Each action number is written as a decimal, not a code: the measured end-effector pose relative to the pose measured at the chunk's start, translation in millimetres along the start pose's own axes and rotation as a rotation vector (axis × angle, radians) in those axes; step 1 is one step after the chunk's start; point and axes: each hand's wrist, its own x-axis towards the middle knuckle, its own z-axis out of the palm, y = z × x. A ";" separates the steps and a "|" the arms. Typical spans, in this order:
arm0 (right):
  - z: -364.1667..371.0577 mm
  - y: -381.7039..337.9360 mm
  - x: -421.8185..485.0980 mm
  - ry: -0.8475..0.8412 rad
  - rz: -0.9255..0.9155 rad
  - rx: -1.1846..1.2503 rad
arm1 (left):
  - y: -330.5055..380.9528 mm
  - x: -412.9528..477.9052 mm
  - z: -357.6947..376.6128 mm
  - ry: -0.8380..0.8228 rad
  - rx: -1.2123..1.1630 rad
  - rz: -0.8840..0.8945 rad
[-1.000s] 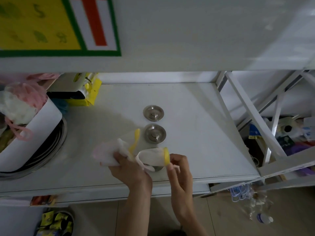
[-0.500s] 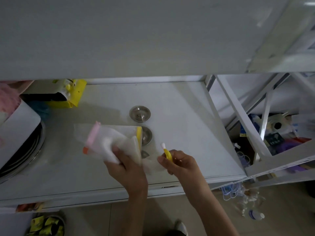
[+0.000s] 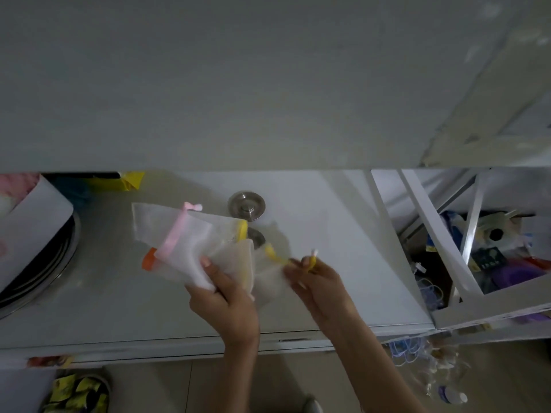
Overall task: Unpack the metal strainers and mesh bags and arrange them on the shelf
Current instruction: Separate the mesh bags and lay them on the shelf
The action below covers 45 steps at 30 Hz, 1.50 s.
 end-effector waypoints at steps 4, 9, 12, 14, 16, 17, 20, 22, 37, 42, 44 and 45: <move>-8.4 -26.7 52.9 0.117 -0.316 -0.440 | -3.9 9.9 -5.1 0.052 0.015 0.000; -20.5 -50.0 139.5 0.210 -0.505 -0.853 | -14.2 17.9 -20.9 0.043 0.019 -0.012; -25.5 -59.5 175.3 0.199 -0.481 -0.978 | -15.9 12.1 -32.7 0.014 0.078 -0.011; -26.7 -62.4 192.4 0.186 -0.487 -1.028 | -19.0 7.1 -40.5 -0.019 0.113 -0.050; -26.2 -62.2 204.6 0.173 -0.500 -1.082 | -19.8 2.8 -45.3 -0.047 0.096 -0.085; -25.6 -61.4 208.7 0.170 -0.503 -1.102 | -20.1 1.3 -46.5 -0.061 0.082 -0.118; -26.4 -57.9 217.7 0.206 -0.499 -1.131 | -13.1 -0.9 -47.9 -0.097 0.040 -0.176; -27.0 -57.4 220.1 0.245 -0.503 -1.188 | -10.1 1.1 -48.0 -0.144 0.002 -0.207; -2.6 -31.6 18.1 -0.351 0.156 -0.242 | -10.2 -18.8 -10.4 -0.465 -0.201 -0.409; -21.6 -32.5 -0.8 -0.243 0.099 -0.020 | -7.5 -33.7 0.8 -0.471 -0.192 -0.429; -29.5 -39.7 -1.6 -0.205 0.005 -0.042 | -6.8 -37.5 3.3 -0.471 -0.166 -0.464; -33.2 -43.6 -2.4 -0.195 -0.041 -0.058 | -7.2 -38.6 4.5 -0.475 -0.154 -0.472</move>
